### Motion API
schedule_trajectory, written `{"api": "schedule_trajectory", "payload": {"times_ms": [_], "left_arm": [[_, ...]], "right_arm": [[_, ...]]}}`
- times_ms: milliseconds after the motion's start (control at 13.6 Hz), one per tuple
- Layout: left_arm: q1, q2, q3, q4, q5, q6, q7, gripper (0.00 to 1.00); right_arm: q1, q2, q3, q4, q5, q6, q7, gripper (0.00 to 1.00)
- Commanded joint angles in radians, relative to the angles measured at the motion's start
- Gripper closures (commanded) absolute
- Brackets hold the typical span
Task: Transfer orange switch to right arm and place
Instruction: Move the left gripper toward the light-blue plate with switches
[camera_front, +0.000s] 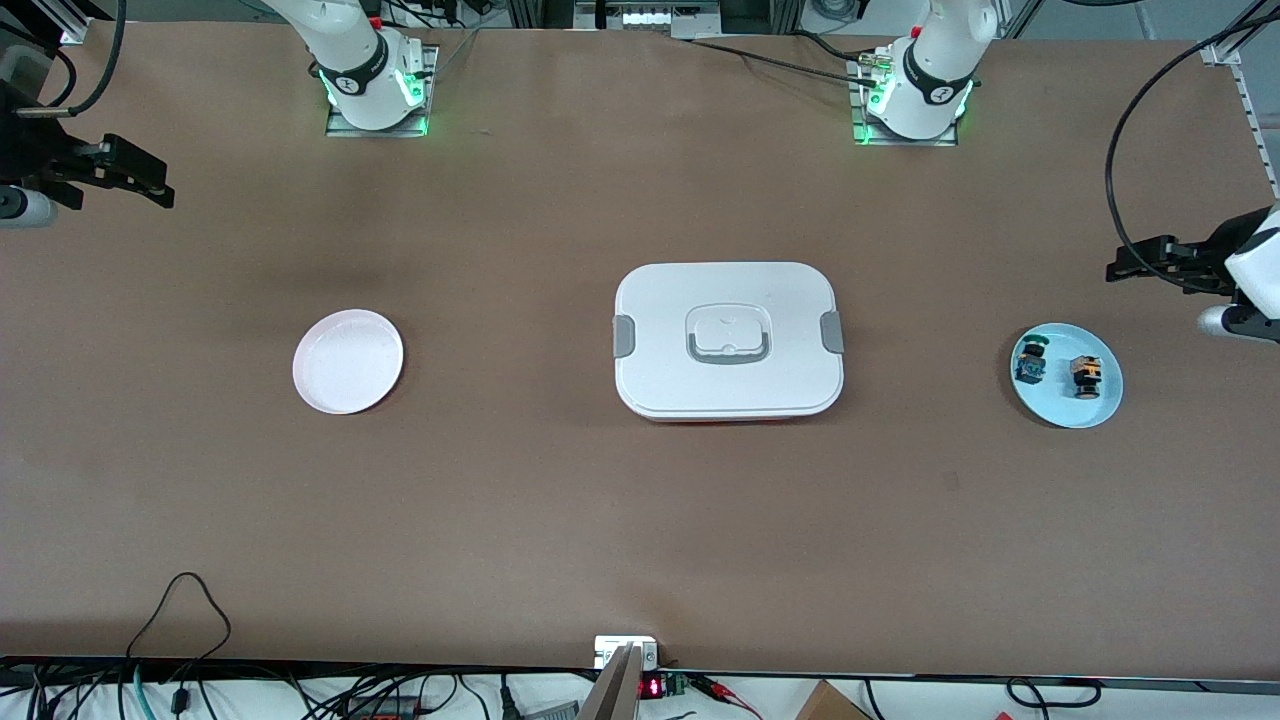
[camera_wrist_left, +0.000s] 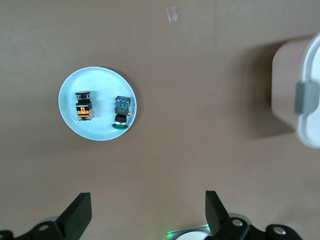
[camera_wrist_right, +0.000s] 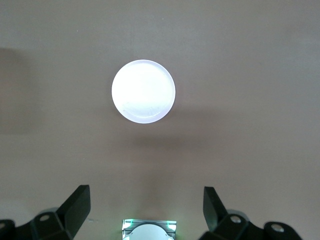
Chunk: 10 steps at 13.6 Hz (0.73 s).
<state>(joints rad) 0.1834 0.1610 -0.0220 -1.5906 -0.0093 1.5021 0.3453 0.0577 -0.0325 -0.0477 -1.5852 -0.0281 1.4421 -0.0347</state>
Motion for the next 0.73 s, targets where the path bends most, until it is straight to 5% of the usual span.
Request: {"api": "schedule_trajectory", "payload": {"times_ms": [0,367,660], "left_arm": [[0.007,-0.008,-0.012,-0.026,0.096,0.012,0.194,0.0],[0.034,0.054,-0.015,-0.051,0.12,0.104,0.579,0.0],[0.076,0.146,-0.015,-0.078,0.121,0.305,0.866,0.0]], "right_arm": [[0.001,0.005,-0.001,0.01,0.014,-0.003,0.004,0.0],[0.001,0.005,-0.001,0.01,0.013,0.001,0.004,0.0],[-0.004,0.008,-0.007,0.043,0.014,0.02,0.016,0.0]]}}
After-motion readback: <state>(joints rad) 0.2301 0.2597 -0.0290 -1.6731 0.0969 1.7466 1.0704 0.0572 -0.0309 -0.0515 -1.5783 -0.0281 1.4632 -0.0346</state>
